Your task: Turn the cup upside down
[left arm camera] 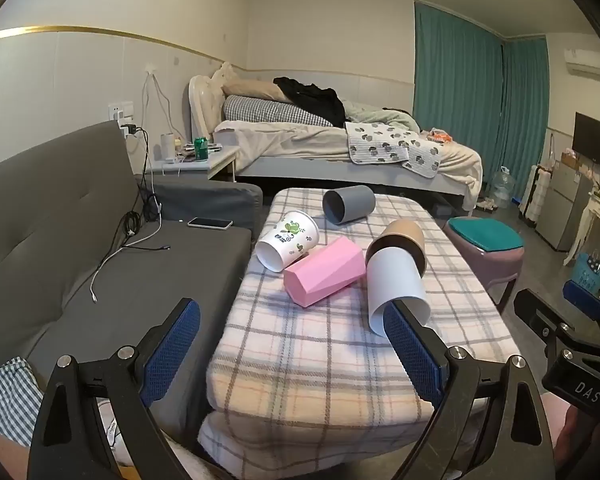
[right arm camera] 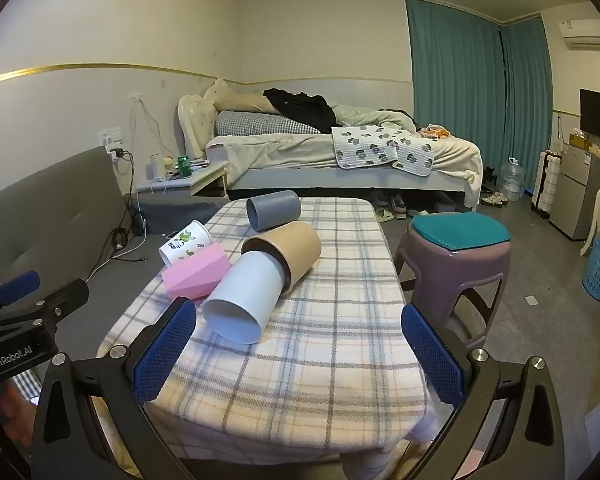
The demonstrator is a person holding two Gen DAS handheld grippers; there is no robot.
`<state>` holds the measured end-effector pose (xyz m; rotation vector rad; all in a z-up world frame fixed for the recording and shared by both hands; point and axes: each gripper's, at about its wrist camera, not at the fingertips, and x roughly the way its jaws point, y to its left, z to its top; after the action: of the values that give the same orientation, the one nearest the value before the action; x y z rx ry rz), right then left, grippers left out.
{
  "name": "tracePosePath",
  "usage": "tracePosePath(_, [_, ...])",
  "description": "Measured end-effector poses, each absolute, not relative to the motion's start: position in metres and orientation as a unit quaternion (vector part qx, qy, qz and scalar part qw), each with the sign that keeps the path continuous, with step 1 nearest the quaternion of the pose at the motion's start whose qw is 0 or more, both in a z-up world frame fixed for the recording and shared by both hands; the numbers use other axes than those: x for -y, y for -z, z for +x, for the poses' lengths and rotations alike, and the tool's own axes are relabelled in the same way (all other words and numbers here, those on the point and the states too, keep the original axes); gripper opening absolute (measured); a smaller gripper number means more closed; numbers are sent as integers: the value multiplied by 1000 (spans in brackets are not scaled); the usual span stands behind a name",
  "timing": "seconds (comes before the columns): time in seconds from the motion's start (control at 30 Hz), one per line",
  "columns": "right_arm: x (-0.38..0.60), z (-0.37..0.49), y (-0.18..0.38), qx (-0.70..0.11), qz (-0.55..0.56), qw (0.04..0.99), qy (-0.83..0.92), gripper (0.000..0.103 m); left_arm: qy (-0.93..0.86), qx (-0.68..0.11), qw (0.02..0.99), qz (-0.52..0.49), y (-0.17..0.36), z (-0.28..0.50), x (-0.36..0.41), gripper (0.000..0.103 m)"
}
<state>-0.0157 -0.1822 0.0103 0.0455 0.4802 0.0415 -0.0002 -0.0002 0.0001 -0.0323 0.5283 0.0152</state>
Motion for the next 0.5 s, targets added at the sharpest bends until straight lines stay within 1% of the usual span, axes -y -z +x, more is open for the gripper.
tracePosePath(0.5, [182, -16, -10, -242, 22, 970, -21, 103, -6, -265, 964, -18, 0, 0, 0, 96])
